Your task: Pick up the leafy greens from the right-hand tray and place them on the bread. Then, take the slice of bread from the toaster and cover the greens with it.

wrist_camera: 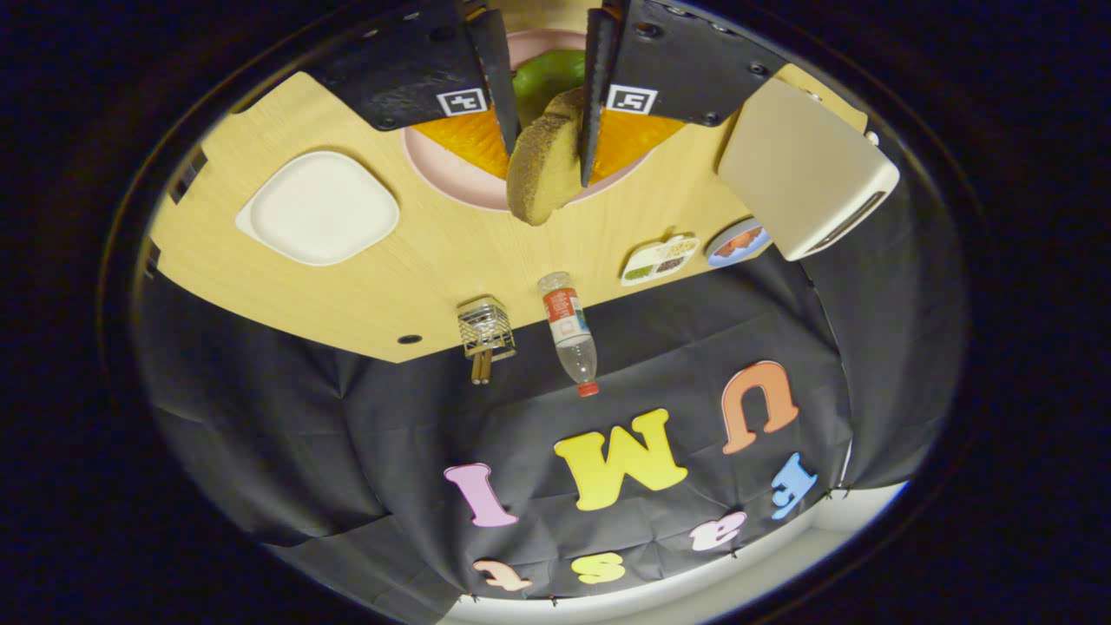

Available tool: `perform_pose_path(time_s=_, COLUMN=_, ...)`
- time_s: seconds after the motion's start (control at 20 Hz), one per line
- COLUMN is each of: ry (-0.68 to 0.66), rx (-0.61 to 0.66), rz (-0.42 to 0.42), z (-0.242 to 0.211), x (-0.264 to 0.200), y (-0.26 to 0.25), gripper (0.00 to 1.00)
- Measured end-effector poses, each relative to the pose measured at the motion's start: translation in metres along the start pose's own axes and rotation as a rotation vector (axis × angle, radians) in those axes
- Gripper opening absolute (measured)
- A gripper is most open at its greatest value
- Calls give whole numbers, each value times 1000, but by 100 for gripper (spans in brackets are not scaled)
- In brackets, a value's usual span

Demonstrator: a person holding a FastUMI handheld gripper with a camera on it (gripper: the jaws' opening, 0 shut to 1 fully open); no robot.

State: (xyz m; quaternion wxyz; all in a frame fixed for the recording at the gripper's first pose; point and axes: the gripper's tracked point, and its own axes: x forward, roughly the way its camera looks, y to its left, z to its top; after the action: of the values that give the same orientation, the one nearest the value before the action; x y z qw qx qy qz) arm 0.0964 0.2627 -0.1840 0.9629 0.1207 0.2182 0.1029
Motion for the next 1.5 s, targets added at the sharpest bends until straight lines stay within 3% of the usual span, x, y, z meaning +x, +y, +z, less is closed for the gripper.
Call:
perform_pose_path(time_s=0.05, ry=3, rx=-6, rz=-8, z=1, x=2, y=-7, gripper=41)
perform_pose_path(time_s=0.15, ry=-9, rx=-10, rz=-20, z=7, x=0, y=-18, gripper=61)
perform_pose_path(time_s=0.25, ry=-35, rx=-20, rz=-8, z=19, x=1, y=-26, gripper=75)
perform_pose_path(time_s=0.6, ry=-217, rx=-143, rz=-12, z=90, x=-32, y=-61, gripper=94)
perform_pose_path(time_s=1.1, ry=-421, rx=-261, rz=-43, z=184, x=-158, y=-112, gripper=95)
perform_pose_path(time_s=1.5, ry=-460, rx=-254, rz=-48, z=189, x=-226, y=-122, gripper=95)
